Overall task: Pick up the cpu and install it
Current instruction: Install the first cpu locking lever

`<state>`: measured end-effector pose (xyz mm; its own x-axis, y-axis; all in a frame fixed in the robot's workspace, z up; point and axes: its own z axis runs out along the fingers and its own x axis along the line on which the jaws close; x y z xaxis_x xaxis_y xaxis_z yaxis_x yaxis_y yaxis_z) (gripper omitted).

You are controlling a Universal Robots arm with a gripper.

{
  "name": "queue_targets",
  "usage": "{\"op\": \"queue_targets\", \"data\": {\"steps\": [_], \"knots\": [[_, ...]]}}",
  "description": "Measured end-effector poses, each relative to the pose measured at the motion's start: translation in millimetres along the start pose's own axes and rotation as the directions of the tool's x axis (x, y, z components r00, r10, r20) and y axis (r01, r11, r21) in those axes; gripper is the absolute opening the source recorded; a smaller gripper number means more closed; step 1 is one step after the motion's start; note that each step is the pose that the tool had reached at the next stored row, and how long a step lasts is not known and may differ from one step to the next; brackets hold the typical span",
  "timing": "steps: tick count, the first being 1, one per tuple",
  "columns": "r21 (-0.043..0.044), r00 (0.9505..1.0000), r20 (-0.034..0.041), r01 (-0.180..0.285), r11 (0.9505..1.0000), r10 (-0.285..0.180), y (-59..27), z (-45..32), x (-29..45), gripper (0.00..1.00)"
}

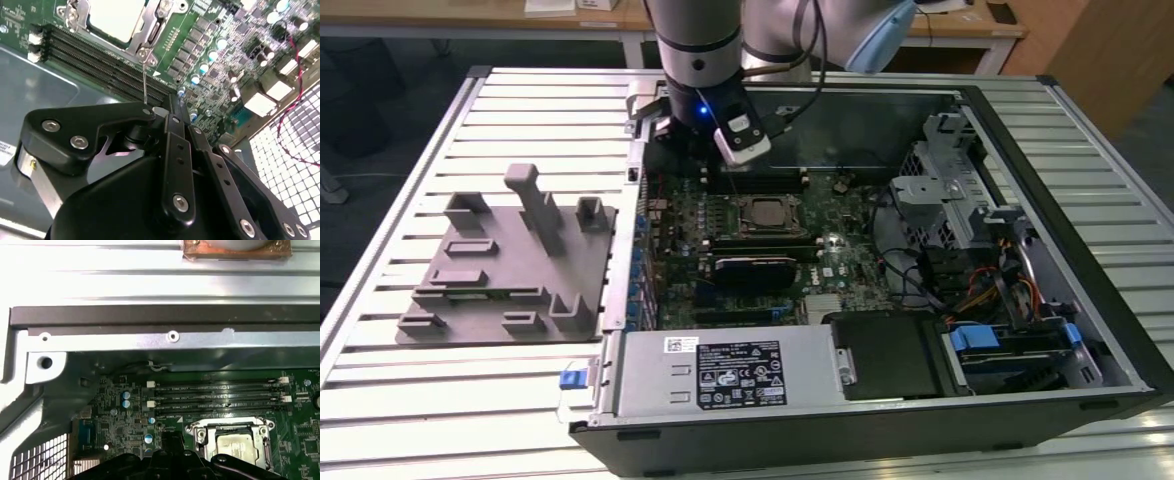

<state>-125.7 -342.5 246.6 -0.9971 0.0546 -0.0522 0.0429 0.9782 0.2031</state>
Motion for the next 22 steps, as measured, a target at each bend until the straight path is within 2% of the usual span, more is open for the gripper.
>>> {"op": "queue_targets", "data": {"steps": [4, 6, 14, 22], "knots": [[-0.0363, 1.0, -0.002, 0.0, 0.9993, 0.0, 0.1, -0.2, 0.0, 0.11], [-0.0461, 1.0, -0.0028, 0.001, 0.9989, -0.001, 0.1, -0.2, 0.0, 0.11], [-0.0531, 1.0, -0.0048, 0.007, 0.9986, -0.008, 0.2, -0.1, -2.6, 0.11], [-0.0532, 1.0, -0.0049, 0.008, 0.9986, -0.008, 0.6, 0.6, -13.1, 0.11]]}}
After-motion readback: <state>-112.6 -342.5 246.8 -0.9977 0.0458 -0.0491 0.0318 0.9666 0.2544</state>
